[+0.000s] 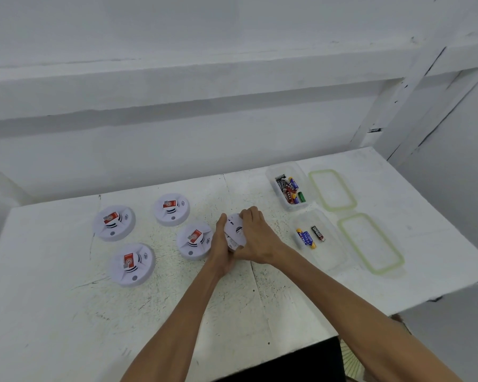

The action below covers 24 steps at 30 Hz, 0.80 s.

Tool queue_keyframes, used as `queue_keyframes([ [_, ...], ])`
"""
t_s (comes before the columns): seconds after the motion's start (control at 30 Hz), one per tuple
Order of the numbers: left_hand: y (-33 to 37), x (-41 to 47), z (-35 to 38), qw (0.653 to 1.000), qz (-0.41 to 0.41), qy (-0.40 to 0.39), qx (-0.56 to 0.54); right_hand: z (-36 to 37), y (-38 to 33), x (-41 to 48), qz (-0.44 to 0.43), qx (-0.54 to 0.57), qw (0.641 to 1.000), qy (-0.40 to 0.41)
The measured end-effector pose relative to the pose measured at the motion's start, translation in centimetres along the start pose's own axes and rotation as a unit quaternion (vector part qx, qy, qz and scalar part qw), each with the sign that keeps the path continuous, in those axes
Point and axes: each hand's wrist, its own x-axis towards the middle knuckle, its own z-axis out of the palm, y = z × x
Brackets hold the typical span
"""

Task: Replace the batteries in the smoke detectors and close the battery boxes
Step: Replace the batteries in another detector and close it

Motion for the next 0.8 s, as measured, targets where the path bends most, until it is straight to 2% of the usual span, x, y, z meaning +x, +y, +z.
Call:
queue_keyframes([
  [0.23, 0.6, -0.3, 0.0, 1.000, -0.011, -0.011, 0.005, -0.2, 0.9, -0.4, -0.009, 0.036, 0.999, 0.007],
  [0.5, 1.1, -0.4, 0.8, 0.997, -0.032, -0.048, 0.043, -1.5, 2.2, -0.8, 0.065, 0.088, 0.993, 0.034],
  [0.63, 0.9, -0.4, 1.0, 0.998, -0.035, -0.048, 0.033, -2.7, 2.7, -0.7, 0.097, 0.148, 0.984, 0.002],
  [0.8, -0.1, -0.4, 0.7, 0.997, -0.046, -0.057, -0.002, -2.7, 2.4, -0.7, 0.107, 0.146, 0.983, -0.022],
])
